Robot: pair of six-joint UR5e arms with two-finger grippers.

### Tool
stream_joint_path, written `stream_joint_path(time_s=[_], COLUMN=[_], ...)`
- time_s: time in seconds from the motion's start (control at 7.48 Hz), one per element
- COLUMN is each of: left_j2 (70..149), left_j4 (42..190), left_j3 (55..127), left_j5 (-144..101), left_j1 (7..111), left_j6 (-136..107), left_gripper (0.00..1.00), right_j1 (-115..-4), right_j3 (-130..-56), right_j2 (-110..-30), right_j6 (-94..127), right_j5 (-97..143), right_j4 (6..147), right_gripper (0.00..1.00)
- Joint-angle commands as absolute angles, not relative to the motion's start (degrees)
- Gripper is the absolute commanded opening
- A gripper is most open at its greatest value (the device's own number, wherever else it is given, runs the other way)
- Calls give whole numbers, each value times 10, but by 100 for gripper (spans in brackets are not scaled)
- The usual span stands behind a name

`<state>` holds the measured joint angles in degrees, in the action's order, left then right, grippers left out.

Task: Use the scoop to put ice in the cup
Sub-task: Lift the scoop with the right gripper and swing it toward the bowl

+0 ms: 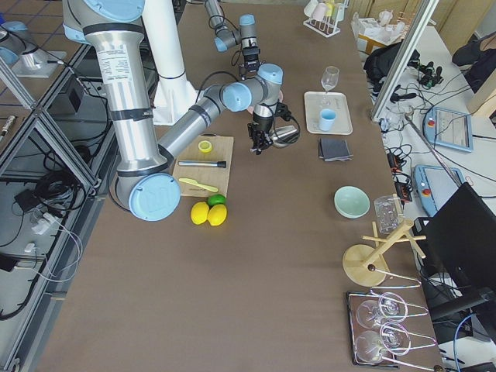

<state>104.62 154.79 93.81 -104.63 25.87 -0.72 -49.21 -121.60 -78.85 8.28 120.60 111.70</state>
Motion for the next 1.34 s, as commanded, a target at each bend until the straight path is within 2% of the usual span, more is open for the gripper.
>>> stream_joint_path(time_s=[0.0, 0.13, 0.4, 0.67, 0.8, 0.94, 1.07, 1.2], left_j2=[1059, 1060, 1060, 1059, 1060, 1060, 1060, 1059], left_j4=[1554, 1553, 1553, 1553, 1553, 1553, 1553, 1554], left_j3=[921, 921, 921, 921, 921, 921, 921, 921], left_j5=[-1046, -1045, -1045, -1046, -1045, -1045, -1045, -1045], left_j1=[258, 258, 258, 259, 259, 258, 259, 259], left_j6=[-9, -8, -9, -8, -8, -8, -8, -7], left_gripper=[99, 99, 99, 99, 99, 99, 99, 99], right_j1=[-491, -477, -429, -393, -374, -354, -345, -337], right_j3=[-1222, -1235, -1231, -1210, -1183, -1110, -1055, -1035], right_j2=[-674, -652, -524, -507, -440, -345, -306, -301], right_j6=[-32, -32, -25, -26, -26, -26, -29, -31], right_j5=[1202, 1202, 1200, 1206, 1204, 1197, 1190, 1178], right_j4=[1321, 1360, 1550, 1574, 1641, 1715, 1728, 1728], right_gripper=[0, 0, 0, 0, 0, 0, 0, 0])
